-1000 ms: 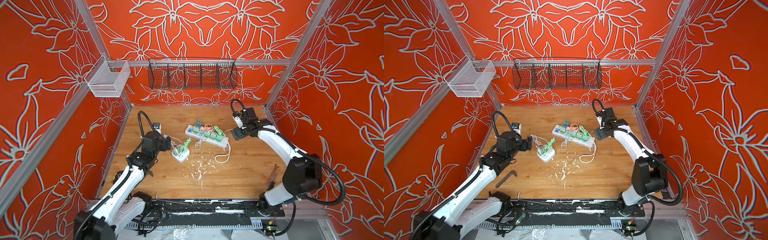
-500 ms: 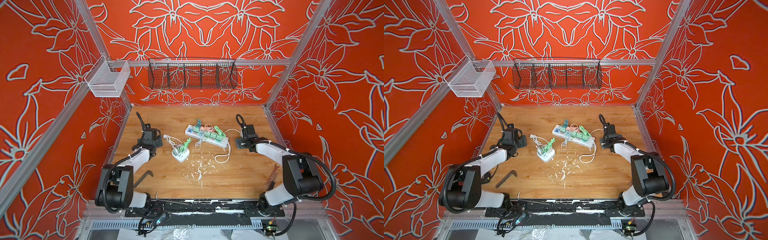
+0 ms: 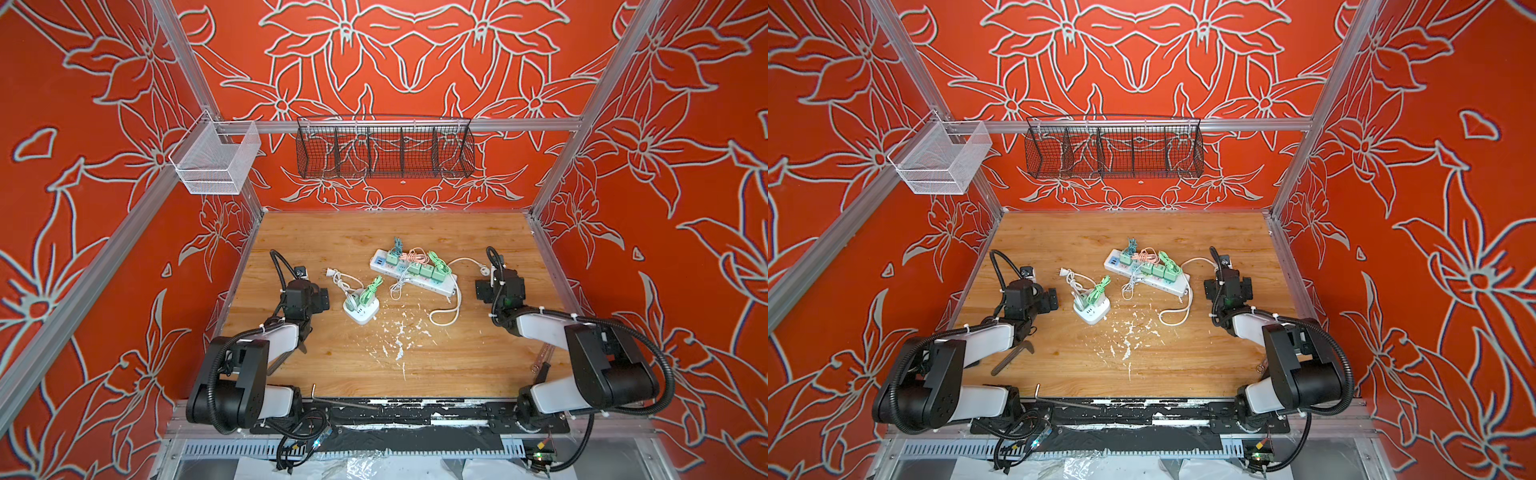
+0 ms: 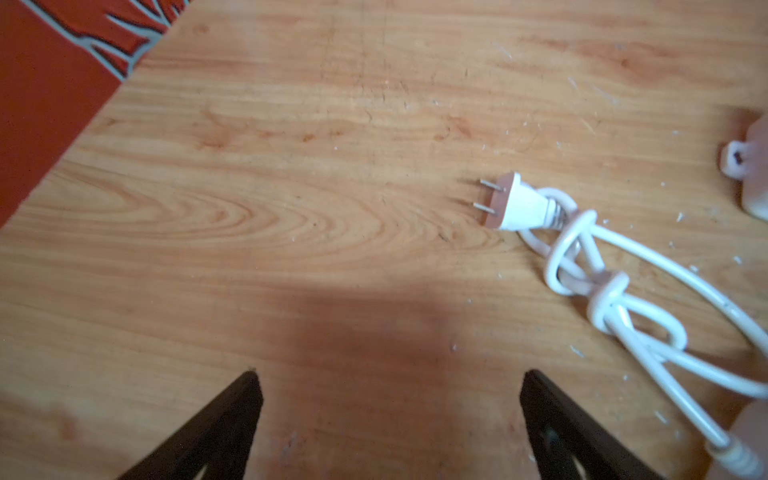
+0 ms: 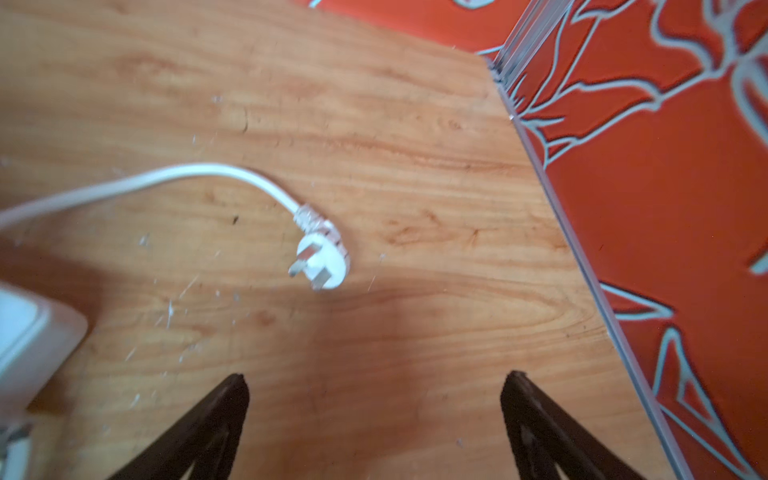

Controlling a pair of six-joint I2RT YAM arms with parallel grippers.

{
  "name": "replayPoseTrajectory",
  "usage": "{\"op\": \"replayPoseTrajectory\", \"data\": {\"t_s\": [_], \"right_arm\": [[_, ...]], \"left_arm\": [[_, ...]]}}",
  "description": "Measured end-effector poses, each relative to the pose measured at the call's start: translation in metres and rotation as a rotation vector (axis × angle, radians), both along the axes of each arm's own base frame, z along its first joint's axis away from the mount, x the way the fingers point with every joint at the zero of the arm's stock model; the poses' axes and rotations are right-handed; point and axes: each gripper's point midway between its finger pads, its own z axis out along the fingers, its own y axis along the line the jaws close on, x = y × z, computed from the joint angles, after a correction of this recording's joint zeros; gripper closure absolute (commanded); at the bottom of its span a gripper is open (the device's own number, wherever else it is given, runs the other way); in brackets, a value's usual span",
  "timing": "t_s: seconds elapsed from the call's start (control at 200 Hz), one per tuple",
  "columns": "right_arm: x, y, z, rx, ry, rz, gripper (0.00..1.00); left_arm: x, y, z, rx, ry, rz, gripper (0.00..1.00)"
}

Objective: Insert the plug

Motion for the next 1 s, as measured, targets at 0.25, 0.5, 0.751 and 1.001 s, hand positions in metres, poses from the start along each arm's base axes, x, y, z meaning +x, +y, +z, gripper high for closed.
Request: {"op": "replayPoseTrajectory", "data": {"t_s": [0.25,0.5,0.751,1.001], "right_arm": [[-0.006,-0.008,0.002,0.092,-0.086,0.043,0.02],[-0.013,0.002,-0.007,0.139,-0.105,0.111,0.03],[-0.010,0.004,-0.002,0.149,-0.125,0.129,0.03],[-0.010,0.004,-0.003,0.149,-0.124,0.129,0.03]], "left_arm": [[0.008,-0.004,0.010,-0.008,-0.050,-0.023,0.03],[0.008,-0.005,0.011,-0.009,-0.054,-0.027,0.03],[0.009,-0.005,0.012,-0.012,-0.056,-0.030,0.03],[0.009,-0.005,0.012,-0.012,-0.056,-0.030,0.03]]}}
